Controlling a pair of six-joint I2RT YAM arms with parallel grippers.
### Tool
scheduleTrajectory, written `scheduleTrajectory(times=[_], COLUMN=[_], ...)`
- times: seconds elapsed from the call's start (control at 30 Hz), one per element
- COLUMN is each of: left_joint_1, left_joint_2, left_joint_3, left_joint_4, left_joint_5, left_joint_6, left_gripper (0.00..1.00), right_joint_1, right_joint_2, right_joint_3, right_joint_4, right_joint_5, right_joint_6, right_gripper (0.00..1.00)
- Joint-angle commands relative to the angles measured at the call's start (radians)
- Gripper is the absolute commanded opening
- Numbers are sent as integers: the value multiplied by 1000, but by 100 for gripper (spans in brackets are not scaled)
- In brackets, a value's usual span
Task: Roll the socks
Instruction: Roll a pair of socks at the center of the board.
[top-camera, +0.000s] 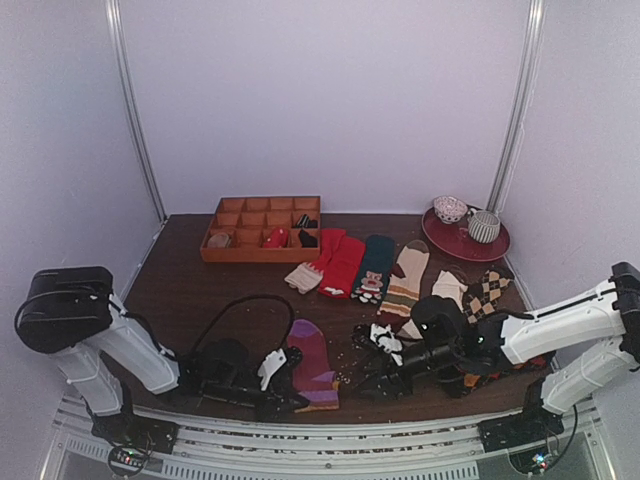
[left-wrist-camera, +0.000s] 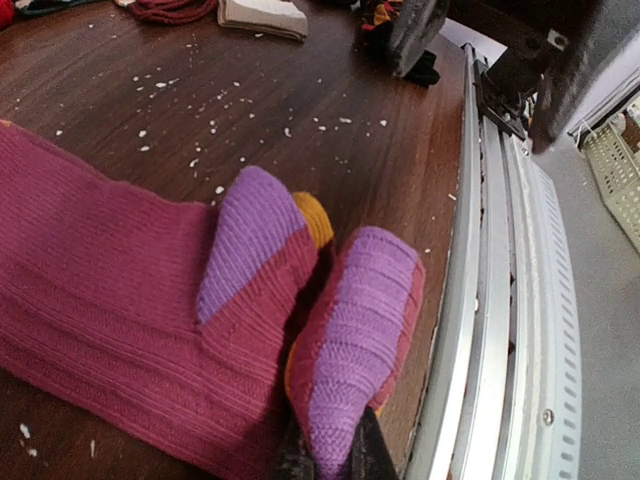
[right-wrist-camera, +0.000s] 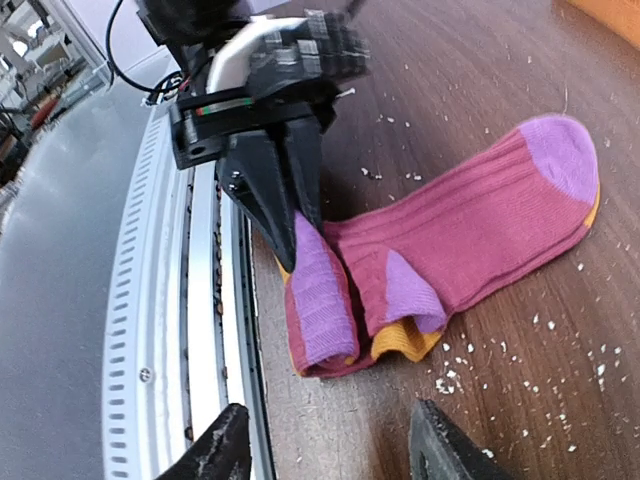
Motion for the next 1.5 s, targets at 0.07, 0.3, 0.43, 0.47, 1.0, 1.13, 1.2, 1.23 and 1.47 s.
scheduleTrajectory(times=[0.07,0.3,0.43,0.47,1.0,1.13,1.2,1.23,1.47], left_joint_1=[41,51,51,51,52,52,53,53,52], left_joint_2=[135,198,193,190,188,188,189,189,65], left_joint_3=[44,39,37,36,25,23,25,26,3], left_joint_4=[-280,-279,-279,-281,-267,-261,-264,-262,-282], left_joint_5=[134,185,187,188,197,197,196,195,75], left_joint_6=[-103,-117,-114,-112,-99,-98,-96,-95,-31], left_gripper=[0,0,0,0,0,0,0,0,37], right_joint_1=[174,270,276,280,285,286,284,284,256], right_joint_2=[-11,44,142,165,279,325,338,346,362], right_joint_3=[-50,-94,-37,-29,13,35,44,52,91], right_joint_4=[159,283,231,232,277,249,238,223,84], right_joint_5=[281,450,449,453,480,459,455,453,346], right_joint_6=[-228,-446,-481,-484,-484,-453,-434,-425,-255], right_gripper=[64,66,66,66,53,41,33,29,17])
